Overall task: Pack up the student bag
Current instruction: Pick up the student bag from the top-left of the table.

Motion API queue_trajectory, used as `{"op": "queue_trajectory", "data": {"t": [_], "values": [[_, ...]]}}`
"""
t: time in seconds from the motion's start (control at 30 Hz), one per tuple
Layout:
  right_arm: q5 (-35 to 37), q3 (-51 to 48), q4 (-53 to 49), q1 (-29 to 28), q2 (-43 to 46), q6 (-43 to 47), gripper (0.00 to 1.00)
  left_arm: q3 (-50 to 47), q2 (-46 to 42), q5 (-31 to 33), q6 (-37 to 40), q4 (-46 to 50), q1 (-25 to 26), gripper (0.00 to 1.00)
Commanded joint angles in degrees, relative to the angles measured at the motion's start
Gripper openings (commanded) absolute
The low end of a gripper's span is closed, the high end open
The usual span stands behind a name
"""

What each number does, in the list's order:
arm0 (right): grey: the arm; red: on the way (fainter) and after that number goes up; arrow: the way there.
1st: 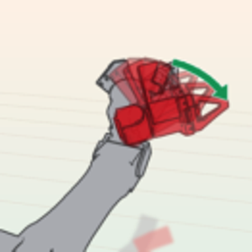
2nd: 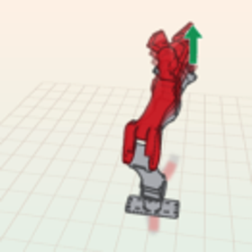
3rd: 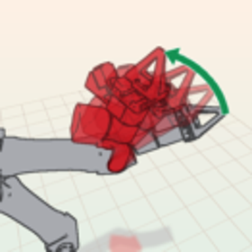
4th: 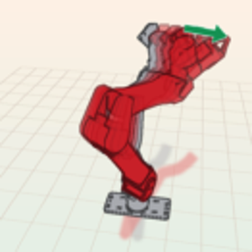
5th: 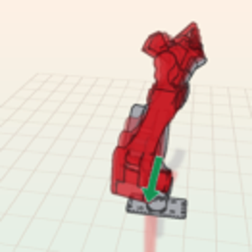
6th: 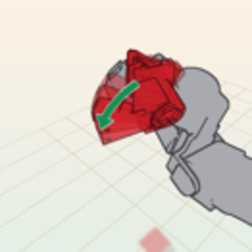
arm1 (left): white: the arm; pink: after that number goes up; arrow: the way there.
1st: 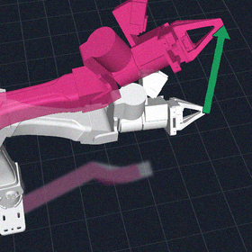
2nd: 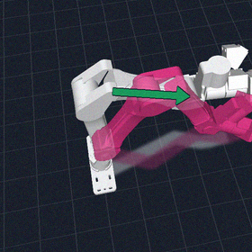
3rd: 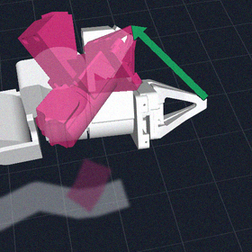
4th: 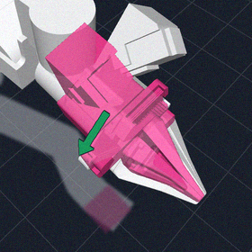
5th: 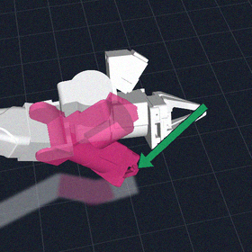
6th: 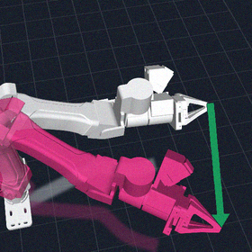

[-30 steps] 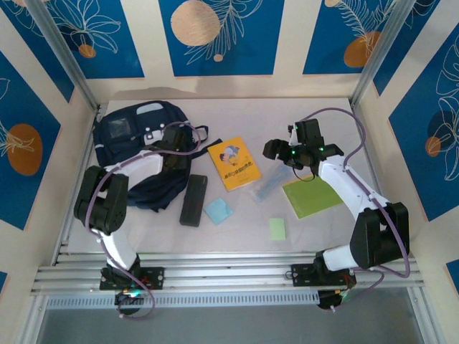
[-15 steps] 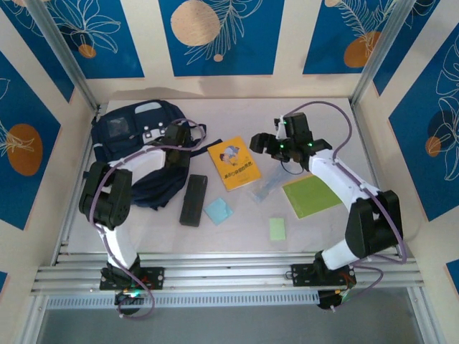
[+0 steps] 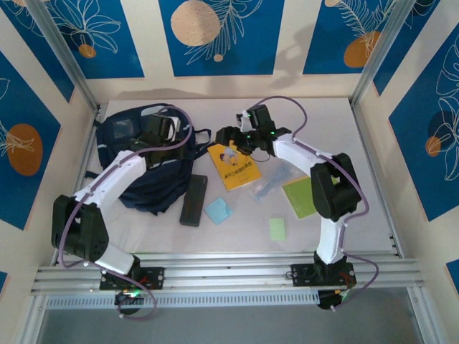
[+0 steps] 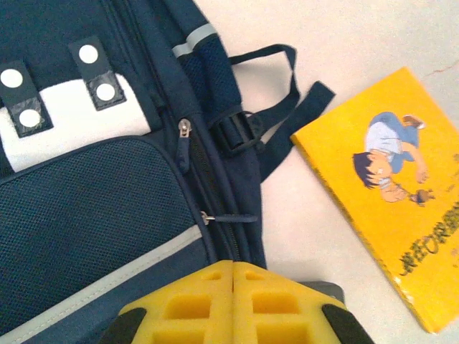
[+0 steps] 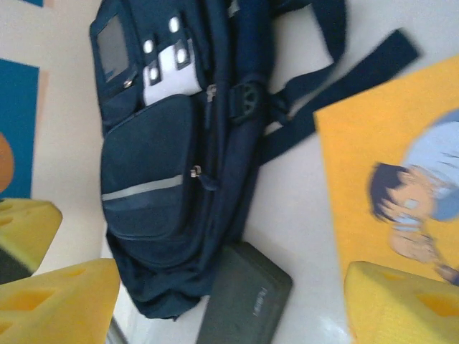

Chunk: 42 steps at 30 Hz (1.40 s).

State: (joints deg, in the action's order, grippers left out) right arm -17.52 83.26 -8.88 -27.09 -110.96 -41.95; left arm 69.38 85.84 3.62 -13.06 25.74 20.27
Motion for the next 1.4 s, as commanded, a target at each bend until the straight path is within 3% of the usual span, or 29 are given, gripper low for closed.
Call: {"op": "queue_trajectory", "data": {"t": [0.0,0.17,0.37,0.5,0.8,0.9,1.0,1.03,1.1,1.13,1.23,1.37], "values": [[-5.4,4.3,4.3,-1.5,-4.1,-4.9,0.83,-0.4,-2.9,-4.5,0.4,1.8,0.2,0.00],[-7.0,9.5,8.3,-2.9,-11.1,-9.7,0.84,-1.6,-4.1,-6.3,-0.1,1.7,0.2,0.00],[1.0,19.3,1.9,-3.6,-19.5,-8.4,0.81,-5.1,-5.4,-3.8,-1.0,0.4,0.1,0.00],[1.9,27.1,-0.1,-4.7,-26.2,-9.9,0.72,-7.7,-6.8,-2.8,-1.3,0.2,-0.1,0.00],[3.8,46.4,-9.1,-8.3,-40.5,-11.9,0.70,-12.7,-9.1,-2.8,-3.3,-0.7,-0.6,0.00],[-0.4,51.7,-8.3,-9.0,-44.1,-12.8,0.52,-14.9,-9.7,-3.0,-4.4,-1.7,-0.7,0.00],[-3.4,53.6,-6.9,-9.0,-44.3,-13.0,0.07,-17.6,-10.5,-3.3,-6.0,-3.1,-1.0,0.00],[-3.9,53.4,-6.7,-8.7,-43.4,-12.9,0.00,-18.5,-10.7,-3.2,-6.6,-3.6,-1.3,0.00],[-4.8,51.9,-5.9,-8.1,-40.6,-12.9,0.00,-20.1,-11.3,-2.7,-7.6,-4.3,-1.6,0.09],[-5.3,50.6,-5.2,-7.8,-38.6,-12.9,0.00,-20.9,-11.6,-2.3,-8.0,-4.7,-1.8,0.23],[-5.5,46.9,-4.3,-6.8,-31.9,-12.2,0.00,-22.8,-12.5,-1.5,-9.4,-5.7,-2.2,0.51],[-4.3,42.6,-5.3,-5.0,-24.5,-9.0,0.00,-23.2,-13.1,-2.3,-10.6,-6.7,-2.5,0.64]]}}
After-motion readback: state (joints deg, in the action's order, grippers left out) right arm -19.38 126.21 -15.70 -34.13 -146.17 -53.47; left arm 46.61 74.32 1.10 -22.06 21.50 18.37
